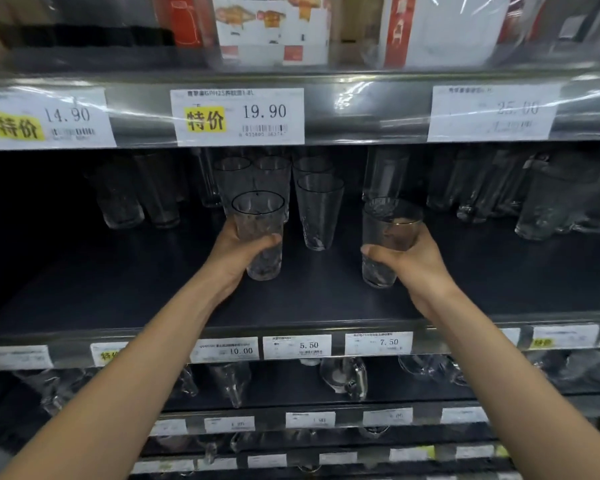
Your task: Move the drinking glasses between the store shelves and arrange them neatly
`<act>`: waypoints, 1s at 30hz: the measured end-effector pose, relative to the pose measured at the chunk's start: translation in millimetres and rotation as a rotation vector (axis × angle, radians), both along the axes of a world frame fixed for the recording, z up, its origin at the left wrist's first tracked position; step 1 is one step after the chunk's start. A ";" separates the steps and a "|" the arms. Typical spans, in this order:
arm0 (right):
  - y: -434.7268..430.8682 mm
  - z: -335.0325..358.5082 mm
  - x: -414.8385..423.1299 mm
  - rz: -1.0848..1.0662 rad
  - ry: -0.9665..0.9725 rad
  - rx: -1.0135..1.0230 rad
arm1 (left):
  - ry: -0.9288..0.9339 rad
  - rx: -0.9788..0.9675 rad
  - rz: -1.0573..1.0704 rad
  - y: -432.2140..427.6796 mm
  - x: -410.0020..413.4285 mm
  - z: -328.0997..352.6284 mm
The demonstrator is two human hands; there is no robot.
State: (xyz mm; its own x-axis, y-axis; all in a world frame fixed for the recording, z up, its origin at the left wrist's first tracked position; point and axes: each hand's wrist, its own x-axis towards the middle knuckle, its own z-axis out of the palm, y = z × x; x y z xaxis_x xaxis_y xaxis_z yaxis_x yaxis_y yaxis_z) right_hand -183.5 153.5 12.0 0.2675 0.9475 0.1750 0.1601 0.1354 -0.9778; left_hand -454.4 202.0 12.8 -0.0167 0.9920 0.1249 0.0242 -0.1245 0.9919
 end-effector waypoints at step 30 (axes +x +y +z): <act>136.4 -21.9 1.2 -0.020 -0.349 -0.145 | 0.516 0.218 0.202 70.3 4.2 -27.0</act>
State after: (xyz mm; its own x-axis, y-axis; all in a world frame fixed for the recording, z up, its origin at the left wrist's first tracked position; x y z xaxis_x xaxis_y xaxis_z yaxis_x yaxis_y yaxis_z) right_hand -182.3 289.9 -10.0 0.2338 0.9644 0.1237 0.4887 -0.0066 -0.8724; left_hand -450.2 272.3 -14.2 -0.0856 0.9260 0.3677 0.5405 -0.2668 0.7979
